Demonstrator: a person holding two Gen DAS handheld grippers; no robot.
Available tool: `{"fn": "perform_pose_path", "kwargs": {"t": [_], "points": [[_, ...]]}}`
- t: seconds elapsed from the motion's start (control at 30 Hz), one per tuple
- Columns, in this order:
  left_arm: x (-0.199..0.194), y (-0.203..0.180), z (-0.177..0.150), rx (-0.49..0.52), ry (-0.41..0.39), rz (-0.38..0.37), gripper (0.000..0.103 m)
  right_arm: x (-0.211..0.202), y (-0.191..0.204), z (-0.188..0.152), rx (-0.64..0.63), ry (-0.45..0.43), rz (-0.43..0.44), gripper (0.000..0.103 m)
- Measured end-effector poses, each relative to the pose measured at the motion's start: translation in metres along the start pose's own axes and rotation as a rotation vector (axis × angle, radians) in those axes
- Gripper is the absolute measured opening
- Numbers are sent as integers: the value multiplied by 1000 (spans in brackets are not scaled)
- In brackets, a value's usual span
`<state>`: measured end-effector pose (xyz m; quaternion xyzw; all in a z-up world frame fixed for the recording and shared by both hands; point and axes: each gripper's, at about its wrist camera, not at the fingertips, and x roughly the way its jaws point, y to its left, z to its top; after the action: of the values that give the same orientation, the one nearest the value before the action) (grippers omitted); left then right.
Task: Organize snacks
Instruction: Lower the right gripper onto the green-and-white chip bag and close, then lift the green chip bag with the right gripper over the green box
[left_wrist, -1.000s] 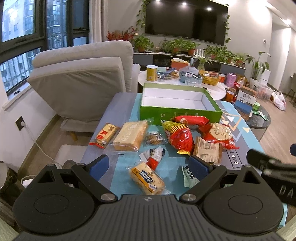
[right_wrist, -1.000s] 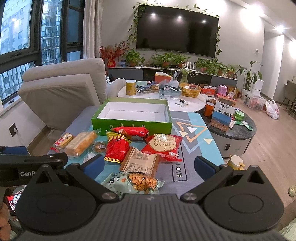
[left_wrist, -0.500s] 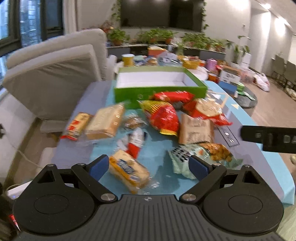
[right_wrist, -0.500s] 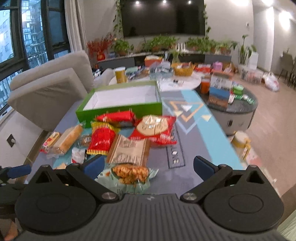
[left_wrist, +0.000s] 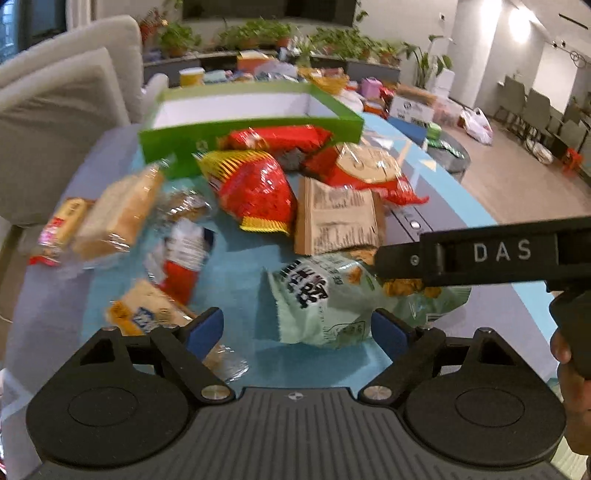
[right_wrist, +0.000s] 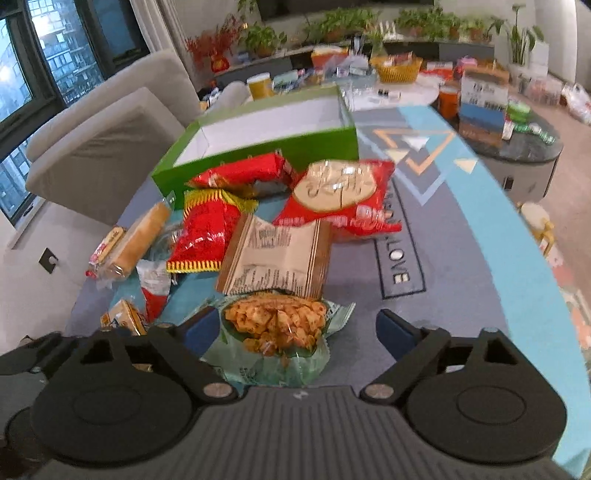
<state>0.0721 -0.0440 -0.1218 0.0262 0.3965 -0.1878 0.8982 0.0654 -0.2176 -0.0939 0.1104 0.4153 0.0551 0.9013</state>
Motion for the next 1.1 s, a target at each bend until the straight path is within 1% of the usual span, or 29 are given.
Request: {"fn": "perform_pose_path", "kwargs": {"t": [0.07, 0.13, 0.17, 0.23, 0.3, 0.4, 0.5, 0.57, 0.6, 0.67, 0.7, 0.77, 0.87, 1.0, 1.1], "points": [[6, 1, 0, -4, 3, -39, 86, 10, -9, 2, 38, 40, 25, 103], [12, 1, -1, 3, 13, -116, 86, 20, -18, 3, 84, 78, 64, 103], [17, 1, -2, 5, 32, -138, 85, 24, -21, 3, 100, 92, 82, 103], [25, 1, -2, 1, 58, -157, 84, 29, -23, 4, 116, 113, 118, 103], [28, -4, -2, 35, 51, -159, 82, 35, -24, 5, 119, 133, 142, 103], [31, -6, -2, 52, 28, -159, 82, 42, -28, 7, 142, 162, 175, 103], [33, -4, -3, 70, 2, -174, 80, 43, -30, 7, 132, 142, 195, 103], [34, 0, -3, 66, -9, -184, 73, 42, -32, 6, 126, 127, 223, 103], [33, 2, -3, 66, -14, -191, 71, 43, -34, 6, 125, 127, 240, 103], [32, 4, -4, 70, -26, -206, 67, 43, -37, 6, 137, 124, 285, 99], [32, 5, -4, 73, -31, -210, 67, 43, -38, 6, 140, 123, 305, 98], [31, 4, -4, 92, -40, -206, 65, 41, -38, 6, 126, 111, 309, 98], [30, 6, -4, 96, -57, -210, 61, 37, -32, 5, 90, 89, 306, 97], [22, 6, -2, 108, -65, -215, 61, 32, -27, 5, 72, 71, 303, 97], [10, 3, 0, 132, -86, -212, 61, 30, -24, 7, 61, 65, 310, 97]]}}
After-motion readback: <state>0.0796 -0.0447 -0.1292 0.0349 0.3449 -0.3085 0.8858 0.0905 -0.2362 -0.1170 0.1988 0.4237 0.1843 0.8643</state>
